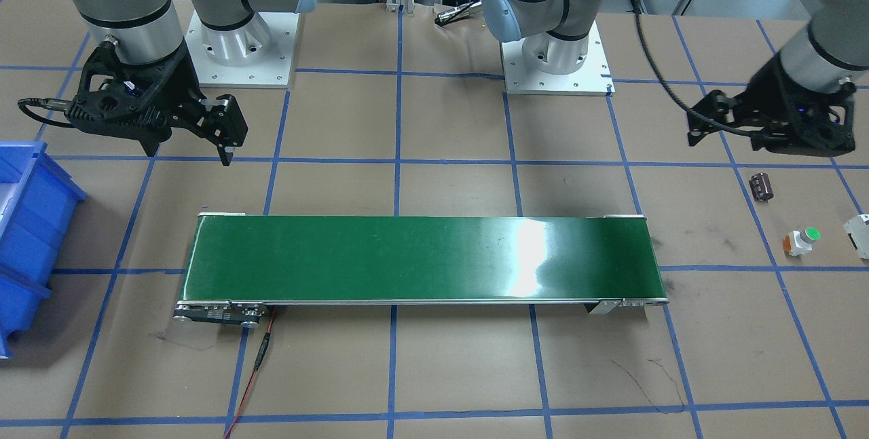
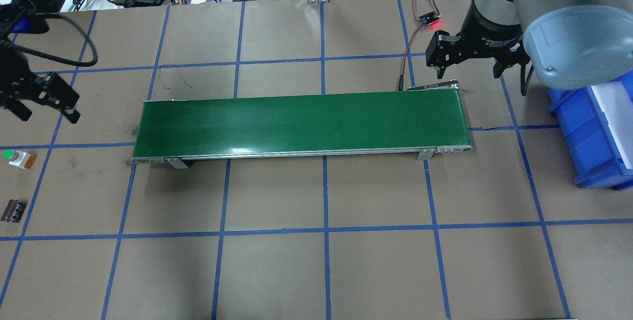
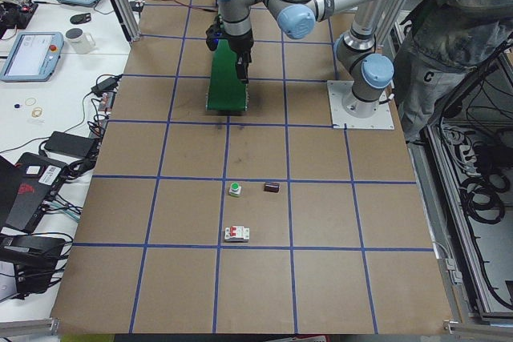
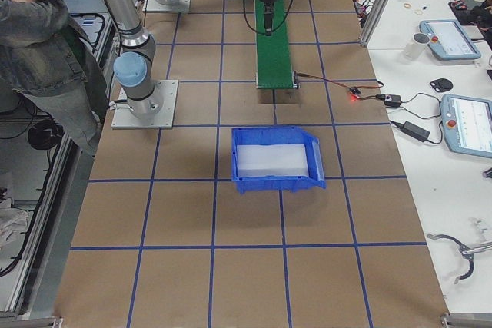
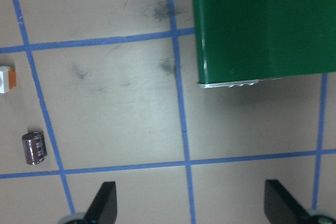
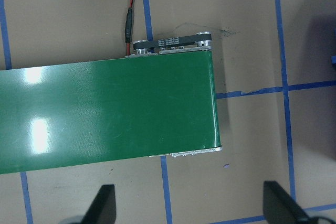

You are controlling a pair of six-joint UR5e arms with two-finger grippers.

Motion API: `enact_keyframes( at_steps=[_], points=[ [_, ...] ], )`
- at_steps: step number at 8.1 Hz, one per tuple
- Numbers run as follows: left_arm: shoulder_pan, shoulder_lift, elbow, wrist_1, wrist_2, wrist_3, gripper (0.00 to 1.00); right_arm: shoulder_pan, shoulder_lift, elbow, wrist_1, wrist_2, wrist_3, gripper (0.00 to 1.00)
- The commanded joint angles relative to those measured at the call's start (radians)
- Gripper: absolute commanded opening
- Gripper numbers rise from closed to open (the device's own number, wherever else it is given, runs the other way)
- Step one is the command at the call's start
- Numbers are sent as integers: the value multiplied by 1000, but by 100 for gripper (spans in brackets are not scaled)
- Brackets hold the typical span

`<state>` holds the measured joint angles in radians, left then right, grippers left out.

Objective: Move capacitor from left to right
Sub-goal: 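Move the left gripper outward and down toward the brown capacitor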

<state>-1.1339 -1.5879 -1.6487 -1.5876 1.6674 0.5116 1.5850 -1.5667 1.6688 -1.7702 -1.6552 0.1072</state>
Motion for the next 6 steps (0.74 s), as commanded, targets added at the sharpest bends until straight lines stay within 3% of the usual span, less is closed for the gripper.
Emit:
enact_keyframes(
  at_steps=[1, 3, 6],
  points=[
    [164, -26, -126, 111, 98, 236, 100, 1, -1, 0, 0, 0, 0, 100],
    [215, -72, -203, 283, 158, 393, 100, 0, -1, 0, 0, 0, 0, 100],
    [380, -177, -223, 463, 146, 620, 100, 0, 0, 0, 0, 0, 0, 100]
  ],
)
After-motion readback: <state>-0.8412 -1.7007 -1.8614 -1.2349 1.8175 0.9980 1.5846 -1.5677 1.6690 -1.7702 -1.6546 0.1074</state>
